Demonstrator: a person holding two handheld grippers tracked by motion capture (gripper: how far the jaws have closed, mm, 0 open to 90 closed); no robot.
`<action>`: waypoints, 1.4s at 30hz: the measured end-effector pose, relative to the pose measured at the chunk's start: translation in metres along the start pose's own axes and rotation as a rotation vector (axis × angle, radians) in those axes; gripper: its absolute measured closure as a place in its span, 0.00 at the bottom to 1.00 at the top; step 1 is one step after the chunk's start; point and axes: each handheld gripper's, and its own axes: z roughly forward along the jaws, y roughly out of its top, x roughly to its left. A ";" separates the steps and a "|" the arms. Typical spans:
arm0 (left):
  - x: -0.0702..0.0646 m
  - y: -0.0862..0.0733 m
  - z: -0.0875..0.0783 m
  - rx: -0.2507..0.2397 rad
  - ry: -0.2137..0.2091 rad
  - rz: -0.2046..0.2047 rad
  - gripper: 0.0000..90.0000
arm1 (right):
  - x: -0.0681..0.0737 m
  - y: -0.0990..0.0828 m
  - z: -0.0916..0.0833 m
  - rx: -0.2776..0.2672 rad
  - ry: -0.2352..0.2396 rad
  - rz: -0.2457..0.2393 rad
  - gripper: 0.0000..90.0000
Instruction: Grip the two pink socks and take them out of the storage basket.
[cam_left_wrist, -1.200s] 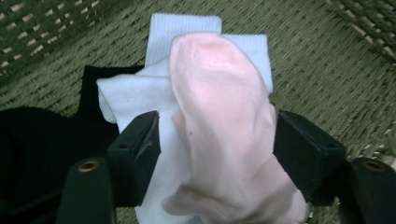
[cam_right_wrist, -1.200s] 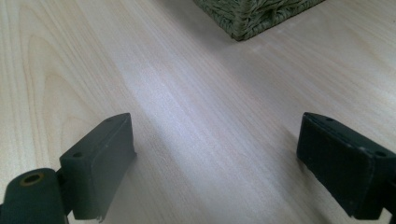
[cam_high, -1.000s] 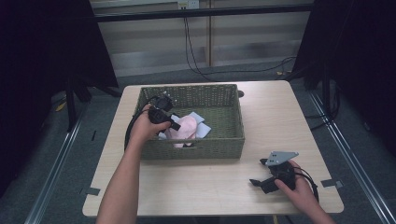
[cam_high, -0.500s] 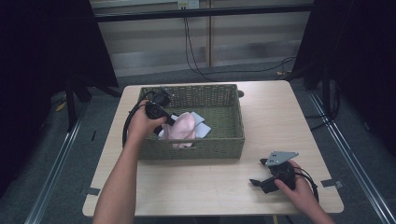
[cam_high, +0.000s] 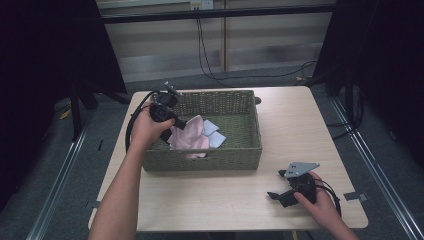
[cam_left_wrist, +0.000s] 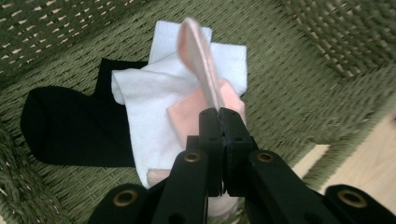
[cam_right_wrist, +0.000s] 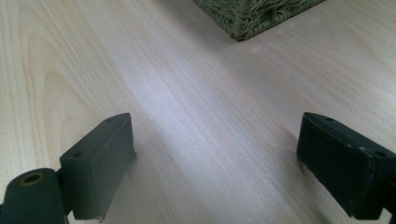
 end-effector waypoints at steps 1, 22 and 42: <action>0.000 0.000 0.000 0.000 0.000 0.000 0.98 | 0.000 0.000 0.000 0.000 0.000 0.000 0.12; -0.024 0.011 -0.052 -0.025 -0.006 0.038 0.99 | 0.000 0.000 0.000 -0.002 -0.001 -0.002 0.12; -0.039 0.012 -0.076 -0.044 -0.025 0.051 0.99 | 0.000 0.000 0.000 -0.001 0.000 -0.002 0.12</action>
